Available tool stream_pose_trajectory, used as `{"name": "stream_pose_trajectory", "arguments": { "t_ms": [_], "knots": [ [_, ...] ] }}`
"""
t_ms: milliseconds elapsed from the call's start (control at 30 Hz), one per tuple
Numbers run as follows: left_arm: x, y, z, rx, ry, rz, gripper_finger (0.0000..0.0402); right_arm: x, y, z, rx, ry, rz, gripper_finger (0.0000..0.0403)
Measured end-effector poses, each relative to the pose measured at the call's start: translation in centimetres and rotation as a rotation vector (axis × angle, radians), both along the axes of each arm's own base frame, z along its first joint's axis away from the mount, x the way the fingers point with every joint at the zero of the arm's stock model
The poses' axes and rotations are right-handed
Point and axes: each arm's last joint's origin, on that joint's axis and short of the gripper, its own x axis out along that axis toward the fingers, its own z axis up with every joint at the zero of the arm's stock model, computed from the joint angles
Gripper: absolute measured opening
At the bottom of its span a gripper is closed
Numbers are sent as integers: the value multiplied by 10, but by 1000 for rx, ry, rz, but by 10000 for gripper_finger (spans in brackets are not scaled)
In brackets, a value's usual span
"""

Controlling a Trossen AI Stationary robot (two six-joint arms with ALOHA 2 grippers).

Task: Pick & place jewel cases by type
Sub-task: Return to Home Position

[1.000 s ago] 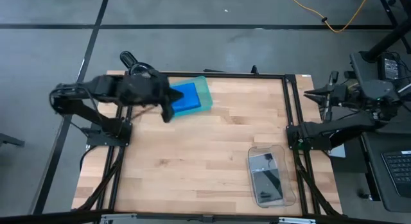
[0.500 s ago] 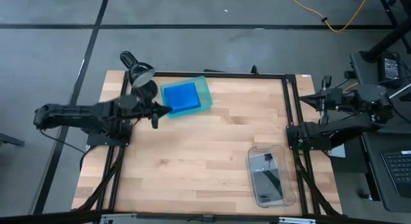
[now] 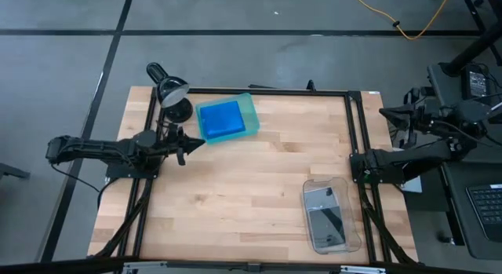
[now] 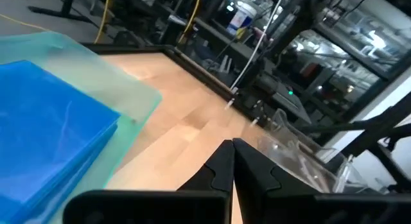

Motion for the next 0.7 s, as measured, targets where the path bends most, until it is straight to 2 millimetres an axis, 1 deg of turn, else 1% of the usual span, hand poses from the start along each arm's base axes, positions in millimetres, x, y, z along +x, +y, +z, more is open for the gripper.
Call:
{"name": "stream_pose_trajectory", "arguments": {
  "t_ms": [167,267,400,533,633,700],
  "knots": [
    [-7,3,3,34,-27,-1,2,1,0,2,15,-21,0,14],
    [-10,4,5,44,-48,7,1,1,0,2,32,-25,1,12],
    [-17,3,15,73,-158,-7,3,1,1,2,41,-28,25,5],
    [-23,-1,21,121,-222,-60,1,1,1,2,57,-32,49,14],
    [-22,-1,16,160,-165,-44,1,2,2,2,56,-29,72,19],
    [-22,1,7,144,-61,30,3,2,2,2,56,-28,72,18]
  ]
}}
